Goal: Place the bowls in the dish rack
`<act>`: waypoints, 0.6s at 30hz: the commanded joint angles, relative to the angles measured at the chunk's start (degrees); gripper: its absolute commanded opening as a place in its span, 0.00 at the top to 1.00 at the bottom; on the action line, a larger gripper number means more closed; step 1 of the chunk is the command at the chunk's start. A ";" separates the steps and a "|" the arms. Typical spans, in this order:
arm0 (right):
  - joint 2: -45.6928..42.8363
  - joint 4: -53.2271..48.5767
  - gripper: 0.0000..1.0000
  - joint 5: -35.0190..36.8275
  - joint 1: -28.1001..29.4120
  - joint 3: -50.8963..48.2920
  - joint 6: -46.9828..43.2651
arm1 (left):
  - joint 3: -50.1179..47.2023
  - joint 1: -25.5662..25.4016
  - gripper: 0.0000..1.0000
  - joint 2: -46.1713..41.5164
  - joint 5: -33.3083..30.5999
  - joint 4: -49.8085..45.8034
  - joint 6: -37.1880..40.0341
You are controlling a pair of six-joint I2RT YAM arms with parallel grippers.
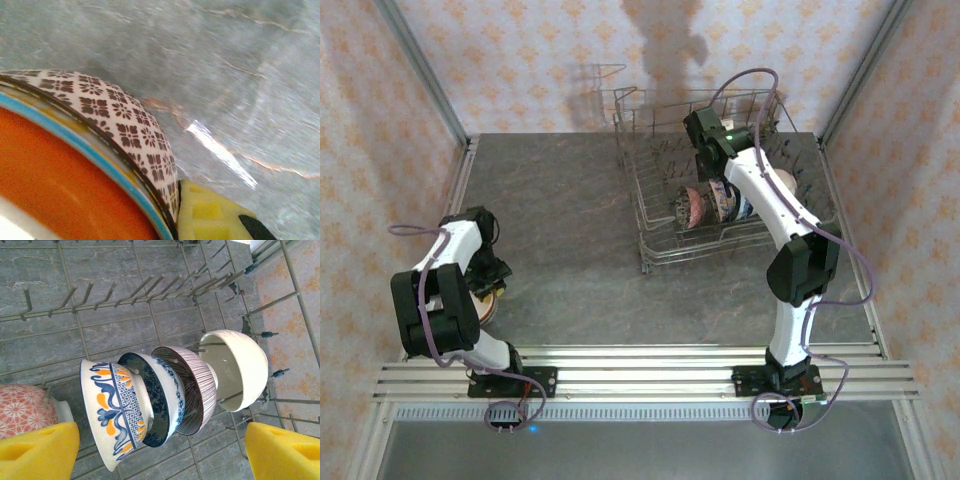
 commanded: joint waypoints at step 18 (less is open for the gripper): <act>-4.14 -3.73 0.14 5.73 -1.30 -1.26 2.22 | 39.83 -25.90 0.97 31.09 0.57 -2.43 -0.16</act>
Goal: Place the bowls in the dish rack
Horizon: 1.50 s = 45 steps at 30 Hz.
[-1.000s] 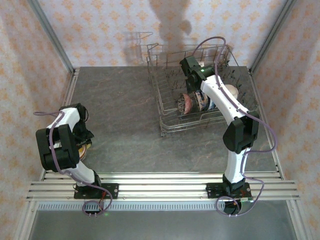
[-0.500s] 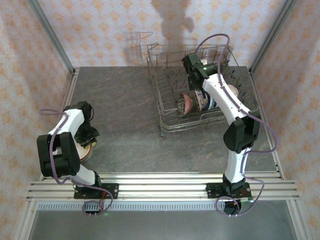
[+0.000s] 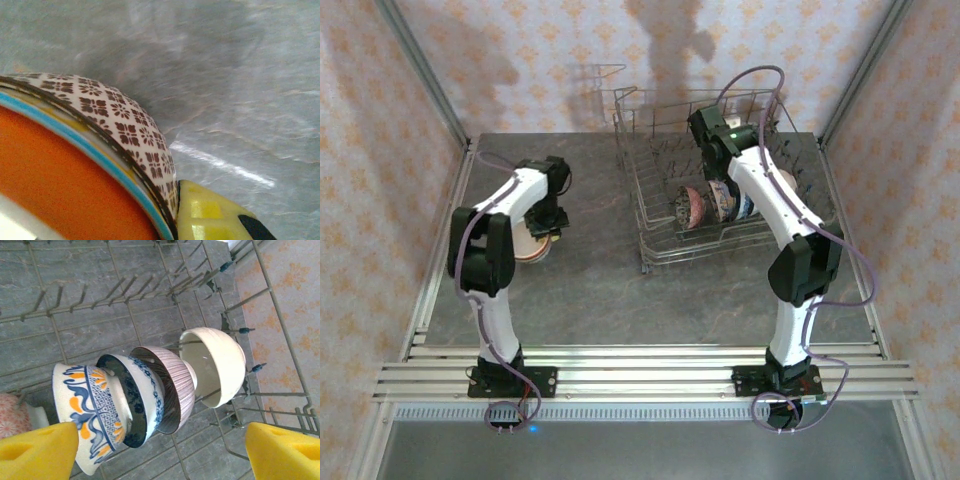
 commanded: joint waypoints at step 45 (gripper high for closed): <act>-4.48 -0.65 0.13 0.80 -0.48 -2.55 -0.26 | 17.19 -4.95 0.62 5.39 -4.33 -8.57 4.83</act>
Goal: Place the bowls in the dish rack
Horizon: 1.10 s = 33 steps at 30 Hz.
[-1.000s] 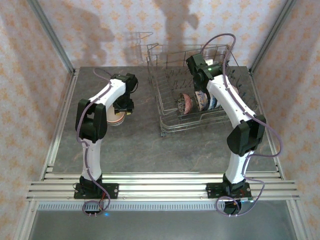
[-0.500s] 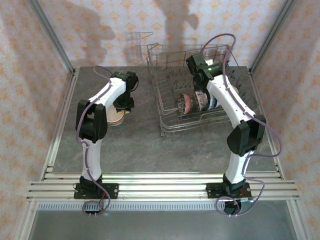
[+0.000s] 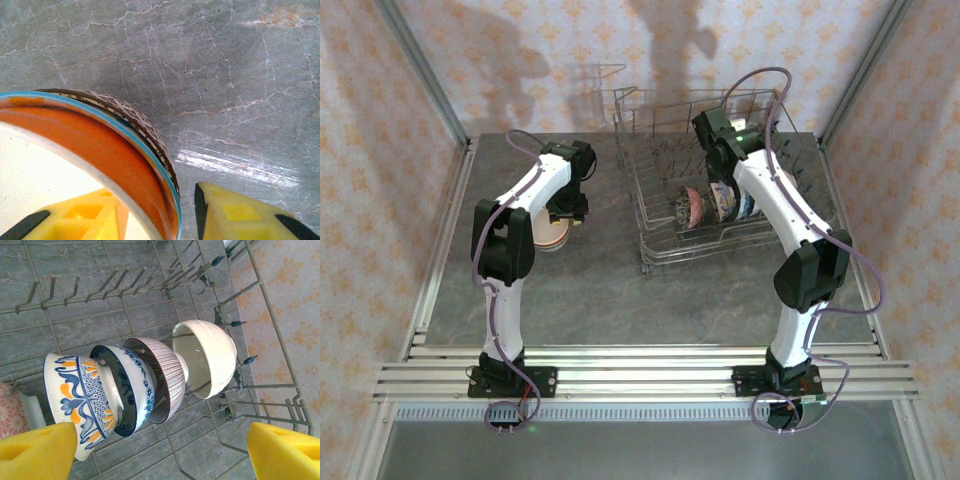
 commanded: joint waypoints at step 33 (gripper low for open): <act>-0.70 -0.39 0.13 0.83 -0.30 0.38 -0.17 | 1.10 1.09 0.88 -3.82 -0.36 -1.09 1.94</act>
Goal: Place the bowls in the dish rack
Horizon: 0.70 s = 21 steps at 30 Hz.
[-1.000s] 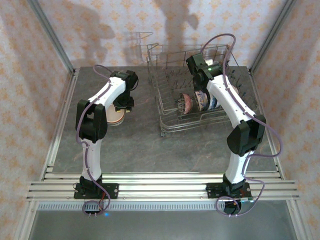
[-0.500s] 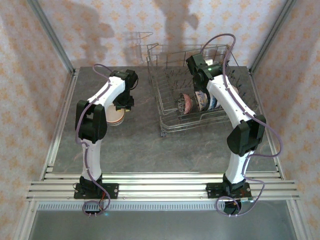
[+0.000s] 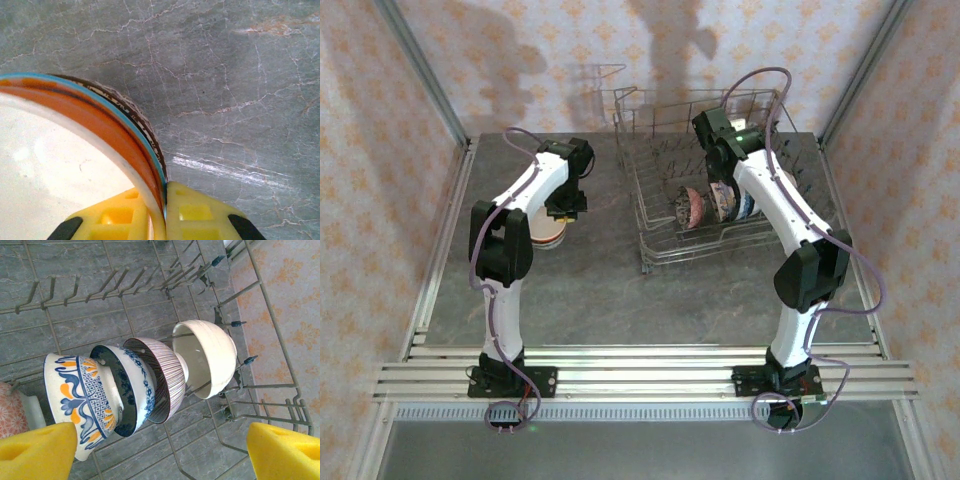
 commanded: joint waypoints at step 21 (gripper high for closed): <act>0.93 -0.98 0.13 -0.47 -0.36 2.53 -0.01 | 1.87 0.85 0.78 -2.34 -1.91 -2.14 2.75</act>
